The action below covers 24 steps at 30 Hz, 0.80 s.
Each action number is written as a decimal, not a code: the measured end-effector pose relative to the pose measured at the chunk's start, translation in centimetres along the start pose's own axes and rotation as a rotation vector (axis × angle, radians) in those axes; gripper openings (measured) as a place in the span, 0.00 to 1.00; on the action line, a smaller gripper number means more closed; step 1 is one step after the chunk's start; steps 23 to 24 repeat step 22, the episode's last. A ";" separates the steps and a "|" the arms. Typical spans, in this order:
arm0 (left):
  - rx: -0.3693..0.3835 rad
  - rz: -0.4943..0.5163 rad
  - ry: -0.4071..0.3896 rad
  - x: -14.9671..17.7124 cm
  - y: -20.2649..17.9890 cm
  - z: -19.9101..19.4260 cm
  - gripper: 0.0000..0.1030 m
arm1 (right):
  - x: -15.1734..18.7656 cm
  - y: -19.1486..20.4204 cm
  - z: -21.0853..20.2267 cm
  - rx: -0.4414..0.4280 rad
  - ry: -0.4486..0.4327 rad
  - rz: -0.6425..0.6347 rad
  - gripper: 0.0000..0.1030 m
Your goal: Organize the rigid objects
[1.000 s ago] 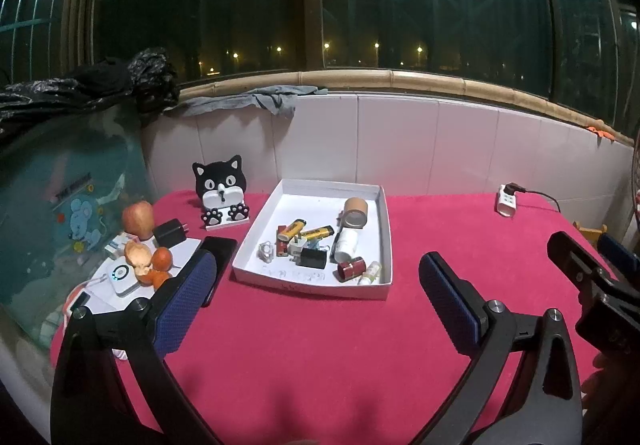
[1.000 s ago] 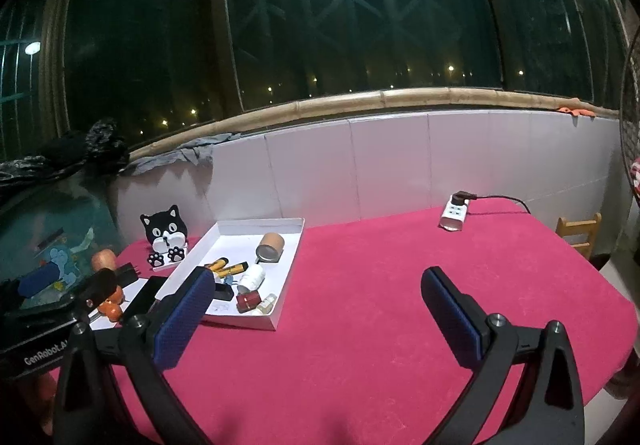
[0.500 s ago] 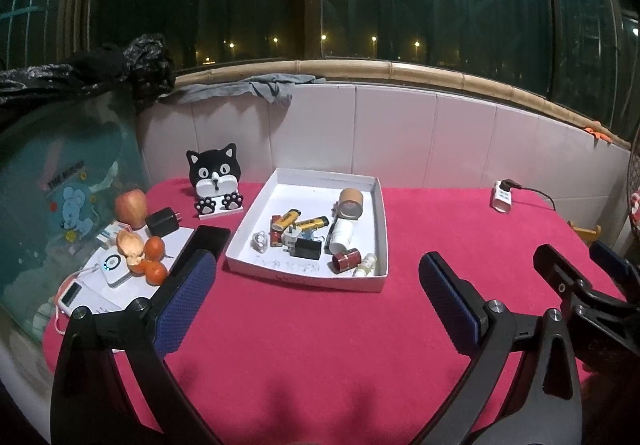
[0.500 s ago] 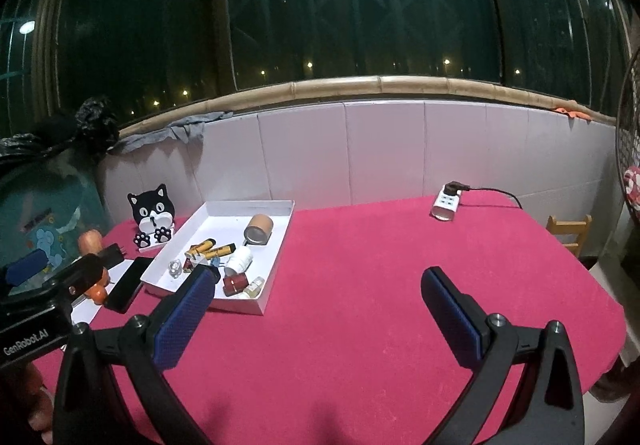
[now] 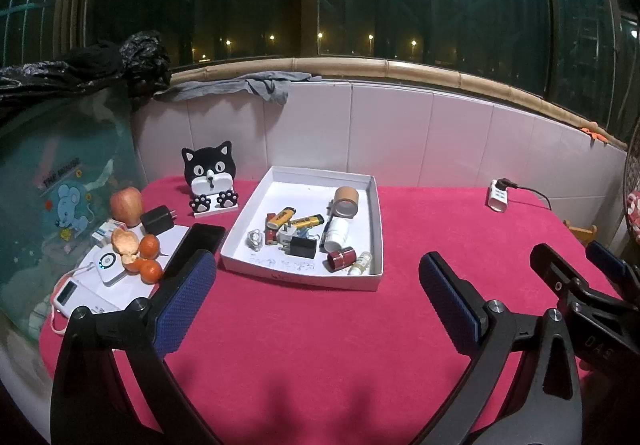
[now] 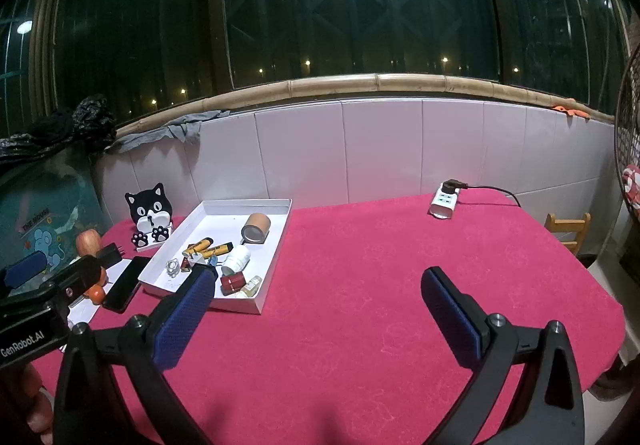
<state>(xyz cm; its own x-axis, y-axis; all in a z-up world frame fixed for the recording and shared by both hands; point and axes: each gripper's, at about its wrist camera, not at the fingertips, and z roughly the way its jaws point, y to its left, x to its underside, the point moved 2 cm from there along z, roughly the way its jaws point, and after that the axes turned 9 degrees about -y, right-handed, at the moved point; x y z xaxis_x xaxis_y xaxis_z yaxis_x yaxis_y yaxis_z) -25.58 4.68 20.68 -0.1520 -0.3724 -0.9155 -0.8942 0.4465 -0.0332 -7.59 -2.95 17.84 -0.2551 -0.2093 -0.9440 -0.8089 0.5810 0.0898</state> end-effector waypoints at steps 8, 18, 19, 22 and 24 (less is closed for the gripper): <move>0.004 0.001 0.005 0.1 -0.2 0.1 0.99 | 0.1 0.1 -0.1 0.001 0.008 0.000 1.00; 0.009 -0.002 0.006 0.2 -0.4 0.1 0.99 | 0.3 0.3 0.0 0.004 0.018 0.002 1.00; 0.009 -0.002 0.006 0.3 -0.4 0.1 0.99 | 0.3 0.3 0.0 0.004 0.019 0.002 1.00; 0.008 -0.001 0.008 0.2 -0.4 0.1 0.99 | 0.4 0.3 0.0 0.003 0.023 0.003 1.00; 0.008 -0.001 0.008 0.2 -0.4 0.1 0.99 | 0.4 0.3 0.0 0.003 0.023 0.003 1.00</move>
